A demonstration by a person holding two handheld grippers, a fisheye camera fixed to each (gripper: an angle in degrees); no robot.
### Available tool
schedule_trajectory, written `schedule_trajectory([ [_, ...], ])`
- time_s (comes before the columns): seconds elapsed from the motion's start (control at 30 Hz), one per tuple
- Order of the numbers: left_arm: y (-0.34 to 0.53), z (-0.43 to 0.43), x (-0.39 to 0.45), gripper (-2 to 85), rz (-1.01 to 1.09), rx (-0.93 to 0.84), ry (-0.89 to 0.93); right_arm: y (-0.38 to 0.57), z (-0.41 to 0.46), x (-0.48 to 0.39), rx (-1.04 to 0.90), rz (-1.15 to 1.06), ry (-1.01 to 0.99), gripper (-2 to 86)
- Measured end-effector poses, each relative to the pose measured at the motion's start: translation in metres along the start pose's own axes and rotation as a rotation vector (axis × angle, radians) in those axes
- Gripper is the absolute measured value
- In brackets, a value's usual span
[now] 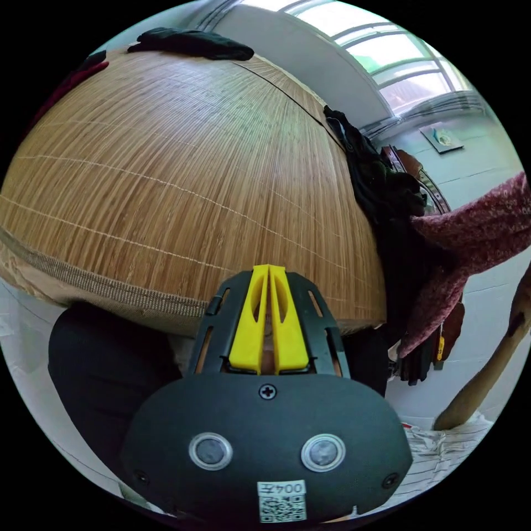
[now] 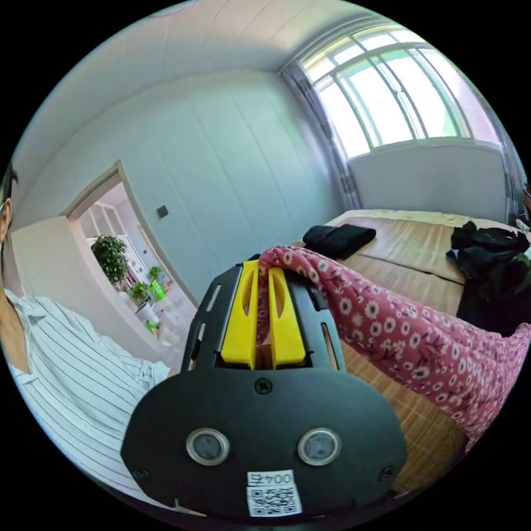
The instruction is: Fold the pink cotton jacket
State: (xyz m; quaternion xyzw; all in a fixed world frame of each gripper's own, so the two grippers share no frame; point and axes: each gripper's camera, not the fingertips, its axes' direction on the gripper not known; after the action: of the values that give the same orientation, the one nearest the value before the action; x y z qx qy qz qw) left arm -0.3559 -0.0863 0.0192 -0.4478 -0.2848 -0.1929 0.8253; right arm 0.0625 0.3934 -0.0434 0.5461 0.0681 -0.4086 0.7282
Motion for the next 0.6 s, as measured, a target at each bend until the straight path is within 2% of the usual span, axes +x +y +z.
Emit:
schedule_trajectory([
  [0.1, 0.013, -0.013, -0.01, 0.3, -0.024, 0.055, 0.035, 0.033, 0.064, 0.025, -0.098, 0.19, 0.022, 5.4],
  [0.23, 0.026, -0.031, -0.036, 0.2, -0.104, 0.104, 0.016, 0.077, 0.087, 0.067, -0.21, 0.374, 0.012, 8.2],
  [0.4, 0.039, -0.057, -0.056, 0.3, -0.216, 0.207, -0.005, 0.125, 0.031, 0.079, -0.186, 0.385, 0.049, 13.8],
  [0.5, 0.039, -0.054, -0.036, 0.3, -0.16, 0.204, -0.009, 0.141, -0.015, 0.079, -0.148, 0.391, 0.086, 14.1],
  [0.53, 0.039, -0.054, -0.03, 0.3, -0.149, 0.202, -0.031, 0.144, -0.026, 0.078, -0.13, 0.382, 0.109, 14.1],
  [0.6, 0.039, -0.058, -0.008, 0.4, -0.1, 0.21, -0.19, 0.152, -0.072, 0.076, -0.07, 0.34, 0.263, 14.8],
])
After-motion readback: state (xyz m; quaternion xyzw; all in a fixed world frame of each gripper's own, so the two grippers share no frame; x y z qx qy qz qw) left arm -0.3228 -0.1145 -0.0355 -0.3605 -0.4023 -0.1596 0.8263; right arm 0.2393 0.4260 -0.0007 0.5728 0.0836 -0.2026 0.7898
